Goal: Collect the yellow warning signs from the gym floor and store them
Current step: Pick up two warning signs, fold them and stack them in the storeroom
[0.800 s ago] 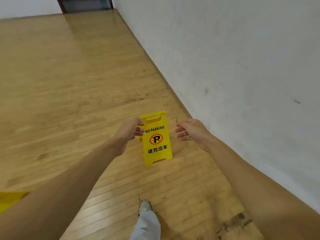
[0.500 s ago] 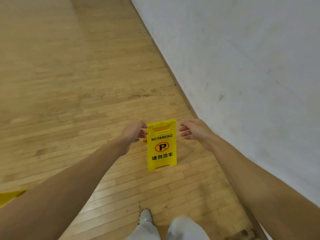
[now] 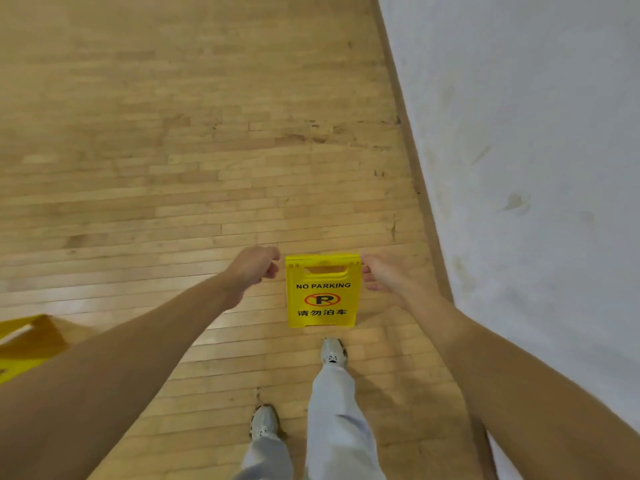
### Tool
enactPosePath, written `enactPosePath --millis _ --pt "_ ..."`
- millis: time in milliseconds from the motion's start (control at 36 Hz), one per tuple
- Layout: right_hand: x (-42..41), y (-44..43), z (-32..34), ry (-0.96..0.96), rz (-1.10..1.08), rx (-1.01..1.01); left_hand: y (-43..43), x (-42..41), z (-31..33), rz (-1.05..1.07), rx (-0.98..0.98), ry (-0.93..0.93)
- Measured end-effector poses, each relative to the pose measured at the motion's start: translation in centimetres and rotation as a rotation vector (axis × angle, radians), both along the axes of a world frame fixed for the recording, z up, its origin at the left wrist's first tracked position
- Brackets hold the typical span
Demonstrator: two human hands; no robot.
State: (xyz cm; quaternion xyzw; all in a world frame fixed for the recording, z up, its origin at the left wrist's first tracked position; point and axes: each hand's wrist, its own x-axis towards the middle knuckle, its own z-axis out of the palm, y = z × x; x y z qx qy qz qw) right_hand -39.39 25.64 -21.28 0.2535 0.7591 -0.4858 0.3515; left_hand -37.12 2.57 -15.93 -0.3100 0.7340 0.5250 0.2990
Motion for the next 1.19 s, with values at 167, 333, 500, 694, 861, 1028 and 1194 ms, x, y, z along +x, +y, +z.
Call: enactPosePath --millis 167,333,500,694,861,1028,1194 --pt "-5.5 1.5 -8.0 -0.012 0.064 0.115 2.6 -6.5 -7.6 0.082 0.001 -0.090" --pt "-7.1 1.3 -14.1 -0.145 -0.018 0.121 3.0 -8.8 -15.4 0.147 -0.045 -0.197" --pt "-7.2 0.1 -18.4 -0.242 -0.063 0.018 2.6 -8.2 -19.6 0.270 0.049 -0.374" --pt "-7.5 -0.6 -18.6 -0.292 -0.226 -0.024 3.0 -7.3 -20.1 0.317 0.002 -0.319" --pt "-7.8 -0.6 -18.4 -0.183 -0.184 0.101 2.6 -5.9 -18.3 0.299 -0.058 -0.267" --pt "-7.7 -3.0 -13.7 -0.165 -0.045 0.179 0.8 -3.6 -14.5 0.380 -0.115 -0.232" --pt "-6.4 -7.1 -9.0 -0.113 0.077 0.175 -2.9 -0.1 -10.2 0.490 -0.130 -0.127"
